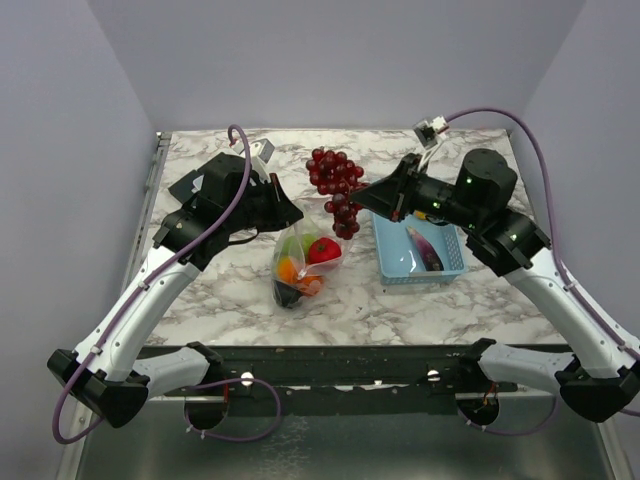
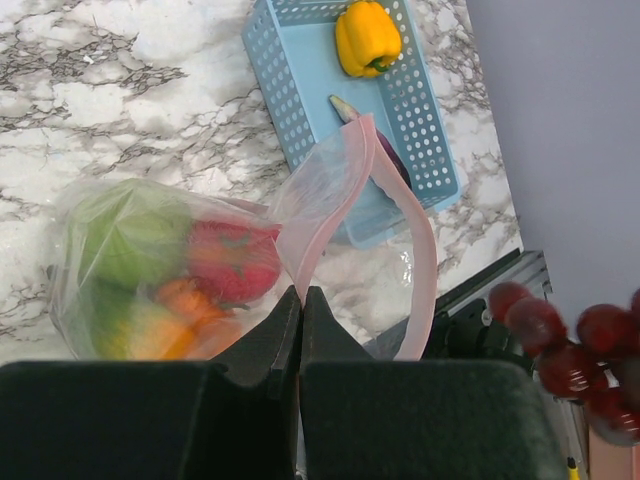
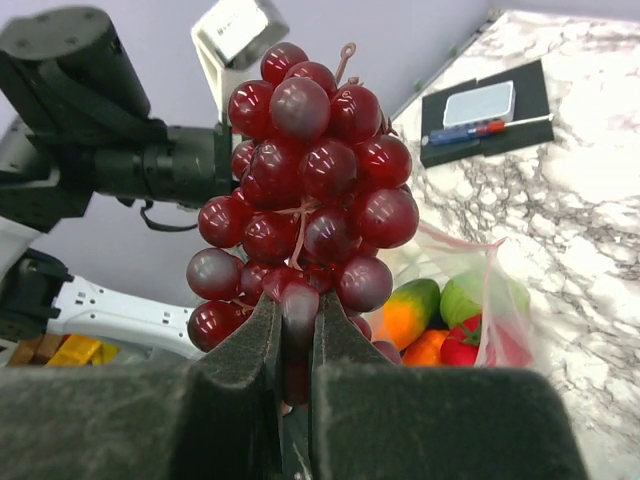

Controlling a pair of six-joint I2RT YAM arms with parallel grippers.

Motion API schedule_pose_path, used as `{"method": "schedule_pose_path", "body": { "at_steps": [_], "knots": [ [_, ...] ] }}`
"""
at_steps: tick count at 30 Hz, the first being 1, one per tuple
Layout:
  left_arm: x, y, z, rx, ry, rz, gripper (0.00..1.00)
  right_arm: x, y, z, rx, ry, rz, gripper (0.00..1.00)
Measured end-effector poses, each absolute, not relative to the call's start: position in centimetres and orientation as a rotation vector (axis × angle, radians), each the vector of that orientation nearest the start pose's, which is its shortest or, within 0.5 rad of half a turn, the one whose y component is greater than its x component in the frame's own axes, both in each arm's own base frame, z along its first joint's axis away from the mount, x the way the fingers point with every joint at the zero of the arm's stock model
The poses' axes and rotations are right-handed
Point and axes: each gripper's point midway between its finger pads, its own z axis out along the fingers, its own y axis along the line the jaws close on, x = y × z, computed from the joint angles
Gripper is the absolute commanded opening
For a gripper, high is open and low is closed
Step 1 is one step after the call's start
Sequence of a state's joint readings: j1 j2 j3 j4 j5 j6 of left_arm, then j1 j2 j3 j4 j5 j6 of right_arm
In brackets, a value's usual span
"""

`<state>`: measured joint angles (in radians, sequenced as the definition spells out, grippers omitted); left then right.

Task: Place the food in the zip-top bag and seal the zipper
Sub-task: Place the fake fruit in the zipper food storage bag.

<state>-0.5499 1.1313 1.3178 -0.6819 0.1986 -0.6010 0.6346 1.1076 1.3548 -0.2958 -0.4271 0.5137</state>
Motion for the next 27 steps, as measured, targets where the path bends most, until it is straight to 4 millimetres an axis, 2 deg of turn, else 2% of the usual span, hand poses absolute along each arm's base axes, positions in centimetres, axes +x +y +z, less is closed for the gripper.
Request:
{"method": "schedule_pose_path", "body": {
  "at_steps": [5, 9, 18, 27],
  "knots": [
    [25.4, -22.4, 31.2, 0.075, 2.185, -0.893, 0.00, 22.4, 30.0, 38.9, -0.504, 1.758, 1.179, 0.01],
    [25.4, -22.4, 31.2, 0.075, 2.184, -0.893, 0.00, 22.5, 30.8, 36.2, -0.519, 1.814, 1.136, 0.01],
    [25.3, -22.4, 31.2, 0.076, 2.184, -0.894, 0.00, 22.0, 30.6, 31.6, -0.547, 1.889, 1.069, 0.01],
    [25.3, -22.4, 31.2, 0.076, 2.185, -0.894, 0.00, 20.4, 29.6, 28.7, -0.591, 1.918, 1.046, 0.01]
  ]
}}
